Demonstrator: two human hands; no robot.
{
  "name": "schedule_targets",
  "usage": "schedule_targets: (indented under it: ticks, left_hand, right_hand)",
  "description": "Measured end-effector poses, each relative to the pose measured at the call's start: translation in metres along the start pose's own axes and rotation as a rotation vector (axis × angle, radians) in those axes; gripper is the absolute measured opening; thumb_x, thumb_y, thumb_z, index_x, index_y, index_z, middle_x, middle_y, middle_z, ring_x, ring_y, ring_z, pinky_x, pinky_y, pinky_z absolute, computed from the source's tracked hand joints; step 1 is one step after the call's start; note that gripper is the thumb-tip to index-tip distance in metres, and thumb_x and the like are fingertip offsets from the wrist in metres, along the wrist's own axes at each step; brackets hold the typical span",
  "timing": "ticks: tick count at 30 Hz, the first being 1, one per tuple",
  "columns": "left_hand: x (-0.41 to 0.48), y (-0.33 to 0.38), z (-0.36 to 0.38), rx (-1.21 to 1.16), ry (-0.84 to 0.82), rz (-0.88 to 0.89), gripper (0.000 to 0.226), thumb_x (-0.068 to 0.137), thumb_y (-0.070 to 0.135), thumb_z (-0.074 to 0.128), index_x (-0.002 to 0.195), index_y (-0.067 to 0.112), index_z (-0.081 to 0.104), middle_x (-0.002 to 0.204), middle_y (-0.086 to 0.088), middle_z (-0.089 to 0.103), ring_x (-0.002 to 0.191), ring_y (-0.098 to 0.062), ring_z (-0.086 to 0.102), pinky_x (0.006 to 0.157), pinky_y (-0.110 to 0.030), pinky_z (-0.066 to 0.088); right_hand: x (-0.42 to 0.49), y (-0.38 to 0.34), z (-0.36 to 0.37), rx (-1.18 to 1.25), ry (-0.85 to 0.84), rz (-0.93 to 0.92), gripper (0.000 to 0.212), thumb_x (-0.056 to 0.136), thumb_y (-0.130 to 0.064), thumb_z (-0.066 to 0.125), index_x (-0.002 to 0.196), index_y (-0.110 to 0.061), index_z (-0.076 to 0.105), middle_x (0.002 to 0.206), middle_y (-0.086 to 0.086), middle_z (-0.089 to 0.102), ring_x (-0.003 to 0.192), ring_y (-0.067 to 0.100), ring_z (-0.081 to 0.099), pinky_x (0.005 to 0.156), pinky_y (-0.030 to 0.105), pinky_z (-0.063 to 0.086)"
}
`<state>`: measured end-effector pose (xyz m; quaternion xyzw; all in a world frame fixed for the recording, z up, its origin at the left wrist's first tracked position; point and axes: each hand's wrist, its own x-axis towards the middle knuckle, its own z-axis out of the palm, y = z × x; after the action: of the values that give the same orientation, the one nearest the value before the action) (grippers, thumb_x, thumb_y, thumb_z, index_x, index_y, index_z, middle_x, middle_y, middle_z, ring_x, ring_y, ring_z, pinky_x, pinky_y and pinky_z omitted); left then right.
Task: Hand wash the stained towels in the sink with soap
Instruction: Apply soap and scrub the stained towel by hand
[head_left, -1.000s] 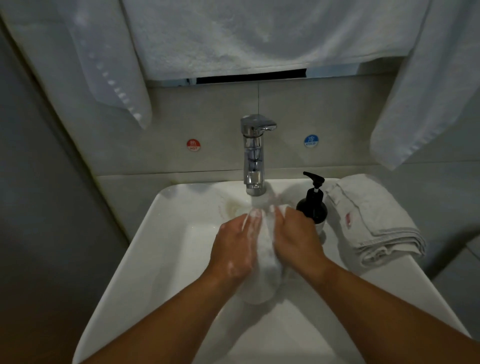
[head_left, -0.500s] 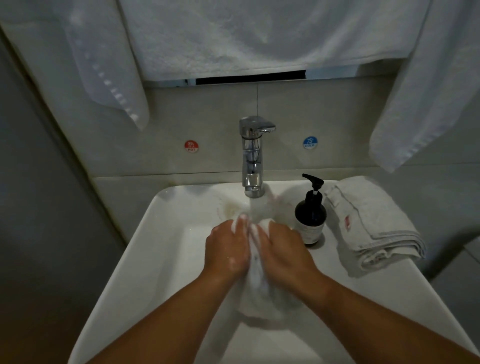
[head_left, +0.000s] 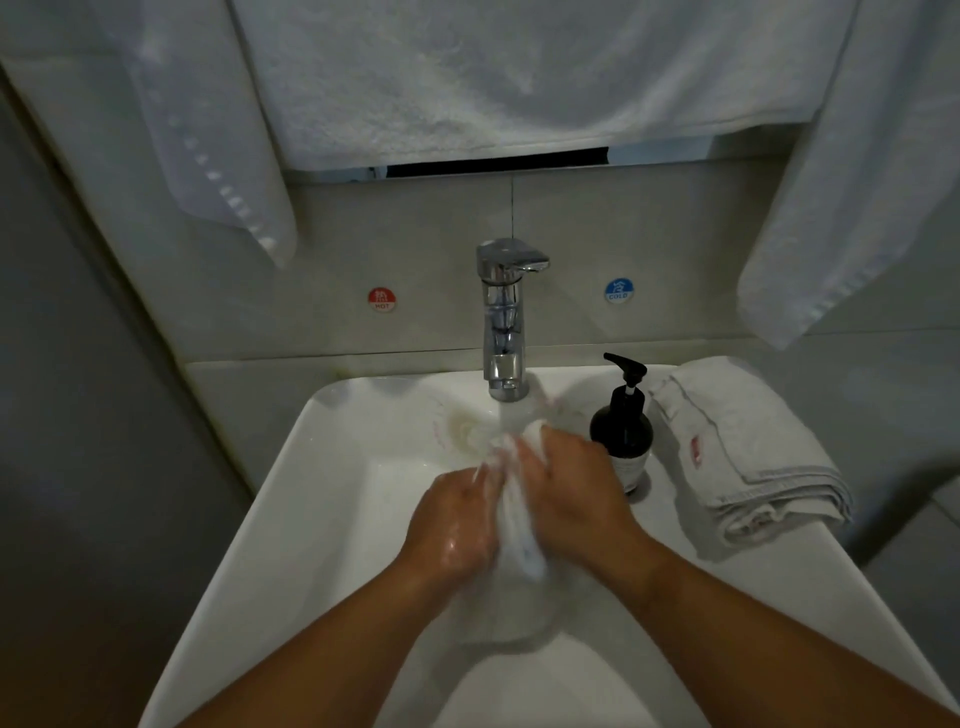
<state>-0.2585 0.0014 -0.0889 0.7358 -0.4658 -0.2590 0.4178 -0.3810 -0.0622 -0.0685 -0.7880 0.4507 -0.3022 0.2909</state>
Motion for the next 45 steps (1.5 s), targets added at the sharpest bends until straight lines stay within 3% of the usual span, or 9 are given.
schedule_targets:
  ticks: [4, 7, 12, 17, 21, 25, 33, 38, 45]
  left_hand:
    - [-0.011, 0.024, 0.006, -0.227, 0.103, 0.155, 0.044, 0.106, 0.041, 0.039, 0.092, 0.014, 0.070, 0.088, -0.001, 0.072, 0.084, -0.014, 0.067, 0.081, -0.029, 0.053]
    - [-0.005, 0.020, 0.012, -0.078, 0.167, 0.085, 0.043, 0.107, 0.043, 0.034, 0.095, 0.020, 0.067, 0.094, 0.004, 0.069, 0.088, -0.010, 0.065, 0.084, -0.029, 0.050]
    - [0.004, 0.006, -0.006, 0.192, 0.039, -0.021, 0.057, 0.109, 0.045, 0.028, 0.084, 0.015, 0.070, 0.104, -0.013, 0.074, 0.098, -0.030, 0.066, 0.081, -0.034, 0.047]
    - [0.018, 0.002, -0.021, -0.343, 0.159, -0.282, 0.055, 0.093, 0.068, 0.052, 0.081, 0.018, 0.073, 0.094, -0.010, 0.075, 0.091, -0.030, 0.069, 0.093, -0.047, 0.055]
    - [0.009, -0.005, -0.022, -0.420, -0.156, -0.409, 0.059, 0.076, 0.070, 0.069, 0.101, 0.018, 0.077, 0.096, -0.005, 0.079, 0.092, -0.028, 0.072, 0.085, -0.040, 0.058]
    - [0.002, -0.006, -0.014, -0.347, -0.371, -0.350, 0.044, 0.082, 0.036, 0.081, 0.117, 0.011, 0.071, 0.105, -0.005, 0.078, 0.102, -0.027, 0.072, 0.092, -0.042, 0.058]
    - [0.009, -0.004, -0.014, -0.491, 0.061, -0.241, 0.017, 0.100, 0.037, 0.060, 0.110, 0.027, 0.068, 0.107, -0.003, 0.074, 0.101, -0.026, 0.069, 0.093, -0.051, 0.057]
    - [0.011, 0.000, -0.015, -0.128, 0.271, -0.118, 0.032, 0.103, 0.048, 0.047, 0.103, 0.020, 0.061, 0.103, -0.001, 0.067, 0.094, -0.020, 0.062, 0.090, -0.040, 0.053]
    - [-0.008, 0.014, 0.016, -0.049, 0.215, 0.048, 0.033, 0.104, 0.048, 0.040, 0.106, 0.025, 0.063, 0.094, 0.010, 0.068, 0.088, -0.005, 0.065, 0.069, -0.009, 0.045]
  right_hand:
    - [0.007, 0.011, -0.009, -0.043, 0.016, 0.196, 0.040, 0.108, -0.042, 0.035, 0.090, -0.016, 0.059, 0.082, -0.003, 0.058, 0.084, 0.020, 0.055, 0.071, 0.030, 0.033]
    - [-0.005, 0.016, 0.007, -0.063, -0.076, 0.020, 0.041, 0.106, -0.044, 0.036, 0.094, -0.015, 0.063, 0.095, 0.005, 0.069, 0.093, 0.025, 0.066, 0.083, 0.037, 0.050]
    - [0.005, 0.009, 0.005, 0.030, -0.004, -0.021, 0.036, 0.104, -0.042, 0.048, 0.082, -0.015, 0.059, 0.077, -0.003, 0.062, 0.077, 0.020, 0.062, 0.069, 0.031, 0.040]
    - [0.017, 0.020, -0.011, 0.294, 0.094, 0.247, 0.042, 0.105, -0.044, 0.047, 0.095, -0.010, 0.070, 0.085, -0.002, 0.069, 0.089, 0.020, 0.066, 0.079, 0.031, 0.046]
    - [0.014, 0.021, -0.008, 0.679, 0.181, 0.403, 0.033, 0.103, -0.042, 0.055, 0.111, -0.012, 0.067, 0.101, 0.007, 0.072, 0.095, 0.023, 0.069, 0.089, 0.040, 0.057]
    - [0.017, 0.028, -0.016, 0.845, 0.045, 0.403, 0.021, 0.096, -0.028, 0.069, 0.102, -0.008, 0.073, 0.092, 0.012, 0.077, 0.087, 0.028, 0.076, 0.077, 0.043, 0.061]
    - [0.001, 0.028, -0.005, 0.736, -0.422, 0.587, 0.022, 0.095, -0.028, 0.068, 0.107, -0.009, 0.066, 0.061, 0.002, 0.069, 0.049, 0.013, 0.064, 0.044, 0.023, 0.047]
    - [0.013, 0.018, -0.009, 0.728, -0.051, 0.410, 0.019, 0.099, -0.031, 0.065, 0.109, -0.016, 0.069, 0.089, -0.001, 0.075, 0.084, 0.017, 0.072, 0.068, 0.028, 0.057]
    - [-0.010, -0.007, 0.008, 0.331, 0.187, 0.135, 0.020, 0.104, -0.036, 0.049, 0.105, -0.016, 0.053, 0.090, -0.006, 0.060, 0.086, 0.014, 0.062, 0.069, 0.022, 0.043]
